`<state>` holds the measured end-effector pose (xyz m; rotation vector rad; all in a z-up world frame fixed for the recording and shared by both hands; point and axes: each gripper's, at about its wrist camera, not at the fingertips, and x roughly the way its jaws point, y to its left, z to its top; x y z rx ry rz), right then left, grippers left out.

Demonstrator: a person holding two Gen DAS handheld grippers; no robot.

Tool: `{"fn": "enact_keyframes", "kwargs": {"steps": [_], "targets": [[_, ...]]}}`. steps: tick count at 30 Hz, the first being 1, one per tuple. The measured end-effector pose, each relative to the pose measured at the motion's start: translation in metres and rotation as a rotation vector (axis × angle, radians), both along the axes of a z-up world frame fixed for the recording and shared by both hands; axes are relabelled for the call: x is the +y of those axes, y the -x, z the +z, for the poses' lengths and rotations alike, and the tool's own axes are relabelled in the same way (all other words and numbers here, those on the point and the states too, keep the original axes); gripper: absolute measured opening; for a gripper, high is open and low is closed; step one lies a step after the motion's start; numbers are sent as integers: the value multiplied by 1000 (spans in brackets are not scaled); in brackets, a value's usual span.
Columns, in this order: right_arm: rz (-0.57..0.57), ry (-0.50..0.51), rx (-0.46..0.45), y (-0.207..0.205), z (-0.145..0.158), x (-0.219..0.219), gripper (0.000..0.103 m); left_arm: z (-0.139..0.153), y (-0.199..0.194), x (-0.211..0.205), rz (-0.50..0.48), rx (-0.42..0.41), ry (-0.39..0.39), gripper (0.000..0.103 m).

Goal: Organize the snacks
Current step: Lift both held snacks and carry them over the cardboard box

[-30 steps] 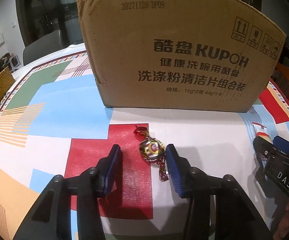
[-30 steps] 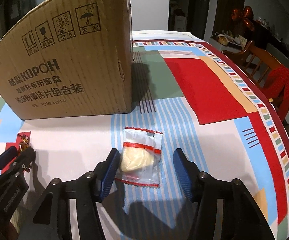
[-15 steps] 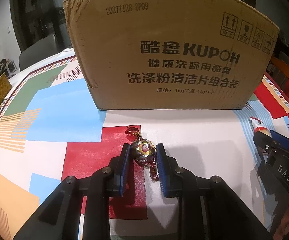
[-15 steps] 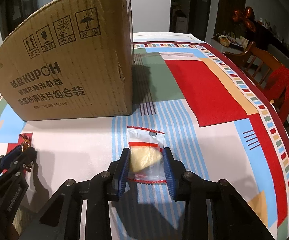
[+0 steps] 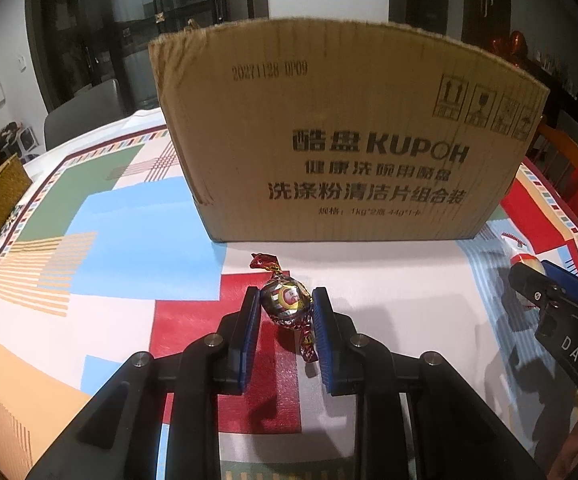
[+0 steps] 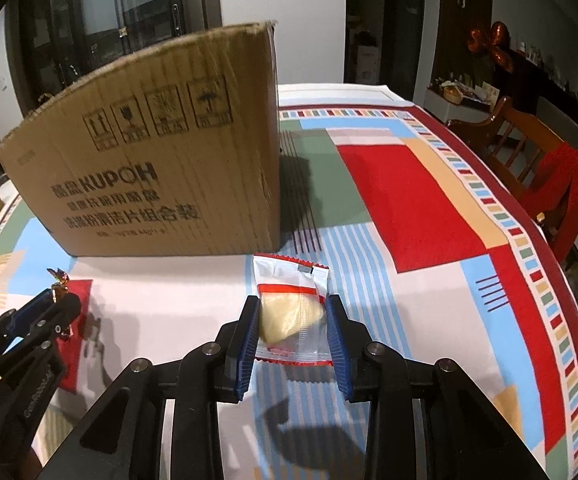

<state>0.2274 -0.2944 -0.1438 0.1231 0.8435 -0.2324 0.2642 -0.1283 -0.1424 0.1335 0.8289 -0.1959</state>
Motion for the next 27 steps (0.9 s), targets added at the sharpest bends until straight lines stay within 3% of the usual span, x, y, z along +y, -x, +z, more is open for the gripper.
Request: {"fn": "enact_keyframes", "kwargs": {"steps": [27], "targets": [[49, 19, -117, 8, 65, 15, 34, 53, 8, 13, -7, -56, 20, 26]]}}
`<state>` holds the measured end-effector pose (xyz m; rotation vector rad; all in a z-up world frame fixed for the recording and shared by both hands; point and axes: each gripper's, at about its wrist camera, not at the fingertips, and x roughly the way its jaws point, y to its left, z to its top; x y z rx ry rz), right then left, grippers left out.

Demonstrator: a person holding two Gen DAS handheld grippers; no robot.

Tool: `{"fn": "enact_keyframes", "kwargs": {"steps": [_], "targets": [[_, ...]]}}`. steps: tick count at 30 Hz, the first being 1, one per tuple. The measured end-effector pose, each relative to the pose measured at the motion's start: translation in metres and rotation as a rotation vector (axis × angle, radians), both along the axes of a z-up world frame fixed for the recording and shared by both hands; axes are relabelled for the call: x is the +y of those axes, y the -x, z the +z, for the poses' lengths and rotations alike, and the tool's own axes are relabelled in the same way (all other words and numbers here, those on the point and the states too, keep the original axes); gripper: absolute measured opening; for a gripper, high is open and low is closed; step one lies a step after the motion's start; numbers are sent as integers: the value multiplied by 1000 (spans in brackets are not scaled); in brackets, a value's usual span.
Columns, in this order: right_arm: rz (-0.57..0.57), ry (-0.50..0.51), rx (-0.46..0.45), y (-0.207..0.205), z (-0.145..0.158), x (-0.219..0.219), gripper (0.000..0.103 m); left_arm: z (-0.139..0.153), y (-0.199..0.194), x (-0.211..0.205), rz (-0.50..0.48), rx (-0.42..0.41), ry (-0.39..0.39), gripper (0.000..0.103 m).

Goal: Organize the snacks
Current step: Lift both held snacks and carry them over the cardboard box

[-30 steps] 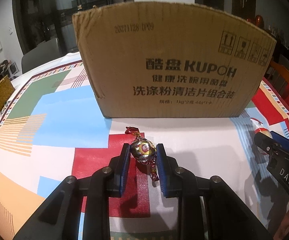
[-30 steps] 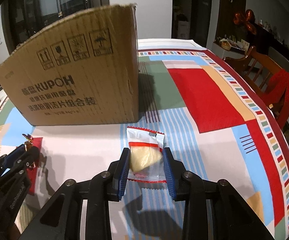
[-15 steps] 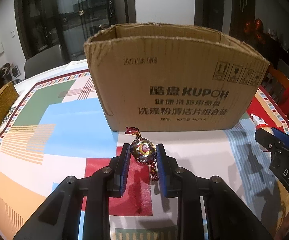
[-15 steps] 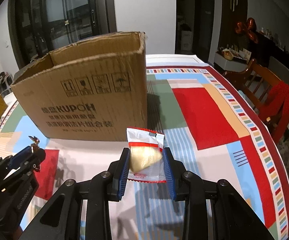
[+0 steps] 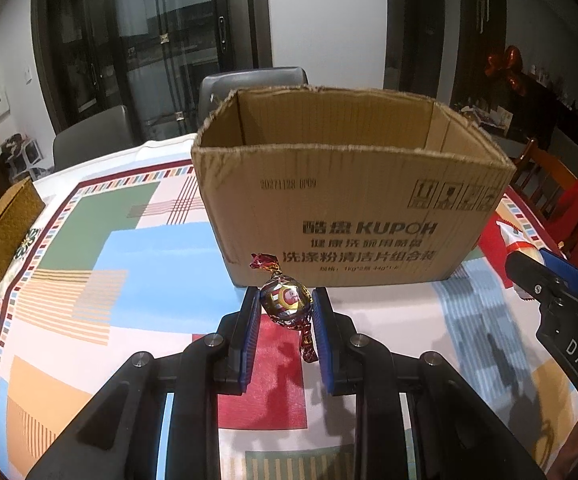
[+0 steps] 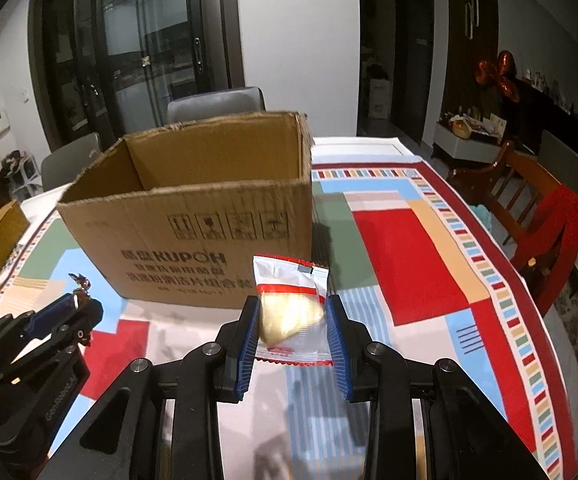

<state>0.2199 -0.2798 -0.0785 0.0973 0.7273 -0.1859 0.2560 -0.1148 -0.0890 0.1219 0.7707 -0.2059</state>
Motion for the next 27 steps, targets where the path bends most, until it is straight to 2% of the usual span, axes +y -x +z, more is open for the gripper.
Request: {"fn": "enact_keyframes", "kwargs": {"steps": [27], "targets": [[62, 35, -134, -19, 63, 13, 34, 70, -16, -2, -47, -103, 1, 26]]}}
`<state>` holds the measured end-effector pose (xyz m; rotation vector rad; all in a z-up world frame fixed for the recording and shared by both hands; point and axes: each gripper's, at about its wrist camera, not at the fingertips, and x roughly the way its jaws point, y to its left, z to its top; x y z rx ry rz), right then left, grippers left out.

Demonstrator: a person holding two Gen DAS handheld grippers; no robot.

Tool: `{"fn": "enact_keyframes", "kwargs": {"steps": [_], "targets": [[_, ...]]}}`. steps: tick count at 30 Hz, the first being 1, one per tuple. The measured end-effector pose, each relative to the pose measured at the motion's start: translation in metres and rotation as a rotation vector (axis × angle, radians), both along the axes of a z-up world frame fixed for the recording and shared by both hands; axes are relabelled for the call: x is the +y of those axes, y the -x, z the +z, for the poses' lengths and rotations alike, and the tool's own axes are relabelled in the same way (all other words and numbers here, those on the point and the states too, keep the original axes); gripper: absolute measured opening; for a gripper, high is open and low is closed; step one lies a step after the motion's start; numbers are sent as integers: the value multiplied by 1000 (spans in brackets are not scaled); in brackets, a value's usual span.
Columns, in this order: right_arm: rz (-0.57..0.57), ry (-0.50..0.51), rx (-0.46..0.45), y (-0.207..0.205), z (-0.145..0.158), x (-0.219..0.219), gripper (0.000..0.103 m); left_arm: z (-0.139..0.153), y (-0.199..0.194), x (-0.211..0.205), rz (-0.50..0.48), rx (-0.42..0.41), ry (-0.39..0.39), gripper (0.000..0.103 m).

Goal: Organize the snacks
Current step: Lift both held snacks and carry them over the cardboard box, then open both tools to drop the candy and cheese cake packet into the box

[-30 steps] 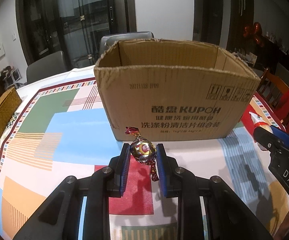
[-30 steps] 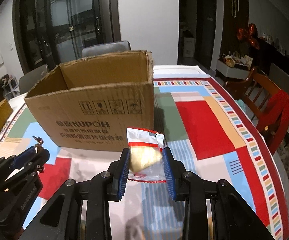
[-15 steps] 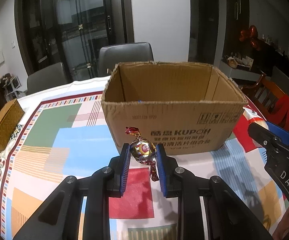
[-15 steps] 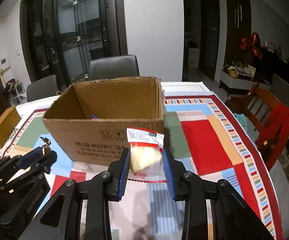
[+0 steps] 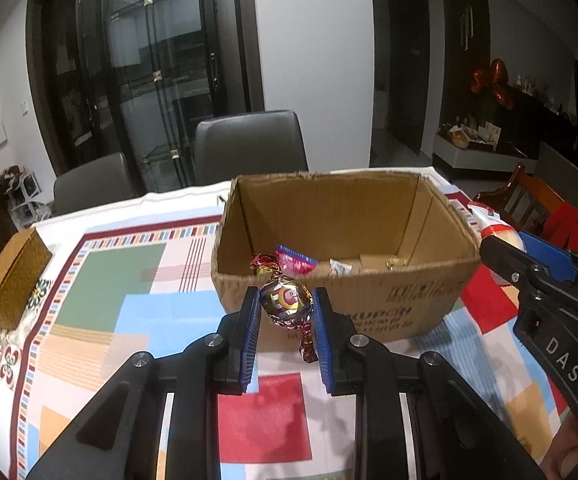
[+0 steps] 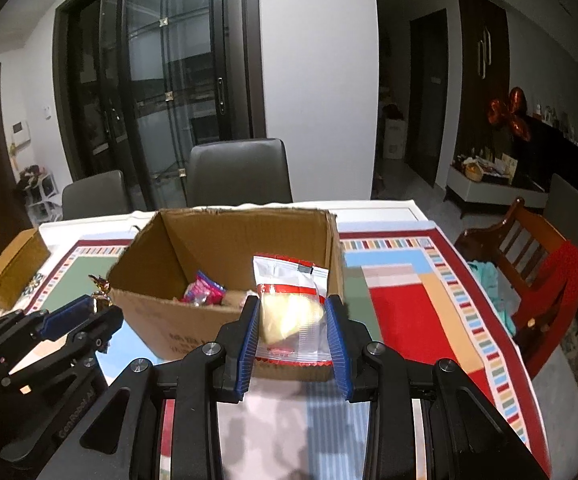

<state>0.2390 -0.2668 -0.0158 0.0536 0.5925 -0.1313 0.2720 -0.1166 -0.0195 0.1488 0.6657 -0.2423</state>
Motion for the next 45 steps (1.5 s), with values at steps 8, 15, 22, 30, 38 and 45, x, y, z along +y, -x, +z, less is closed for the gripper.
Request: {"fn": "enact_keyframes", "kwargs": {"steps": [8, 15, 22, 30, 38, 45], "targets": [[7, 10, -20, -15, 8, -3, 34, 16, -15, -4, -12, -39, -5, 26], [11, 12, -28, -30, 13, -4, 34, 25, -32, -8, -16, -56, -3, 26], [16, 13, -23, -47, 12, -4, 34, 25, -50, -10, -21, -62, -12, 26], [28, 16, 11, -64, 3, -4, 34, 12, -69, -6, -29, -29, -3, 26], [37, 31, 26, -75, -1, -1, 34, 6, -80, -9, -38, -12, -1, 26], [52, 43, 45, -80, -2, 4, 35, 3, -83, -9, -47, 2, 12, 27]]}}
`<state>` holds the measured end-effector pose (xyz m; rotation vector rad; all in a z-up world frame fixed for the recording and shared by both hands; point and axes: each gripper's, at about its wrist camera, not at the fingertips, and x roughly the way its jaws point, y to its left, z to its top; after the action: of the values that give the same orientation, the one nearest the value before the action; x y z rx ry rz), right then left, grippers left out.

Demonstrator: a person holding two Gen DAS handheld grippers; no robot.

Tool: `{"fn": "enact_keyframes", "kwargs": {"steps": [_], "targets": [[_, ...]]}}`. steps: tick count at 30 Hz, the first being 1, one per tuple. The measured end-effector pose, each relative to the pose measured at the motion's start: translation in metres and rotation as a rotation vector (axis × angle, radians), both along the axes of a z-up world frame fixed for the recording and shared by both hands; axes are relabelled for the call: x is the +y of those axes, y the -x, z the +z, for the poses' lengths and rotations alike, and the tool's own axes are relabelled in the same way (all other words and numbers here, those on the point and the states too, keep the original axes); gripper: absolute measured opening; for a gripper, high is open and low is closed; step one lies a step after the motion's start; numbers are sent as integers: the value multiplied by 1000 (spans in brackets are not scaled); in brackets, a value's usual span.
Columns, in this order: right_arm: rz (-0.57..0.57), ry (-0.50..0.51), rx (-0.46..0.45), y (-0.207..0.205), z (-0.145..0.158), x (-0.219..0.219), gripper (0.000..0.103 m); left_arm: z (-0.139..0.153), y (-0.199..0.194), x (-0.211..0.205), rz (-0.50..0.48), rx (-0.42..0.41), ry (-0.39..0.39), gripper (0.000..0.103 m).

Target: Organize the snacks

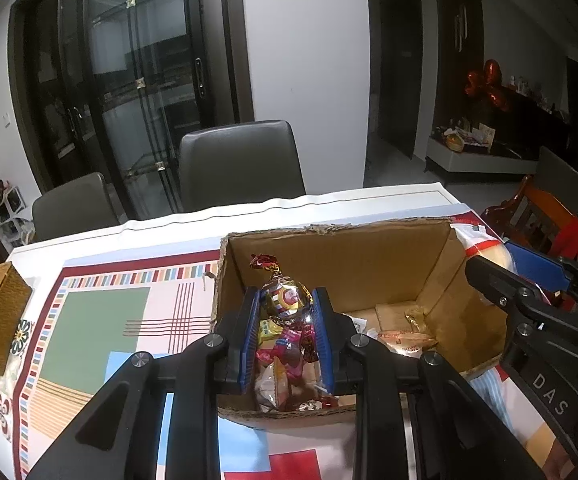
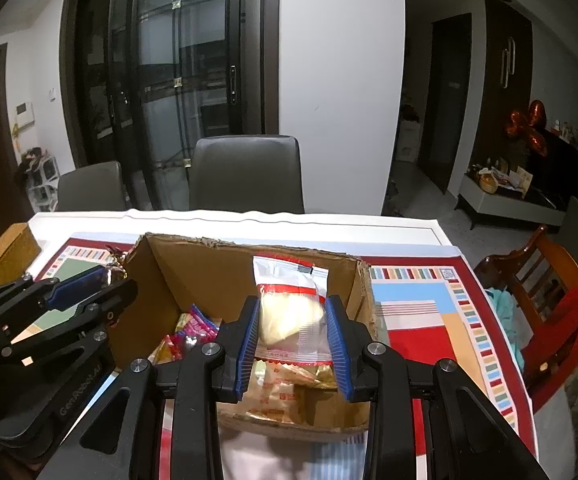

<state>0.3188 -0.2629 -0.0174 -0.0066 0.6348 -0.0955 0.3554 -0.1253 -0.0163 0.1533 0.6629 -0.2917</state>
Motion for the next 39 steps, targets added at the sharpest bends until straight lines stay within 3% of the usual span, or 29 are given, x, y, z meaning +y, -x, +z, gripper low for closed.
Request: {"fn": "enact_keyframes", "kwargs": {"steps": [4, 8, 13, 39], "targets": [[-4, 16, -1, 0, 0, 1, 39, 2, 1, 1, 9, -10, -6, 37], [-12, 19, -4, 1, 0, 0, 61, 4, 3, 2, 18, -17, -5, 53], [-36, 28, -17, 4, 4, -3, 72, 6, 5, 4, 35, -35, -17, 67], [-79, 17, -55, 46, 16, -8, 79, 17, 42, 16, 56, -64, -24, 90]]}}
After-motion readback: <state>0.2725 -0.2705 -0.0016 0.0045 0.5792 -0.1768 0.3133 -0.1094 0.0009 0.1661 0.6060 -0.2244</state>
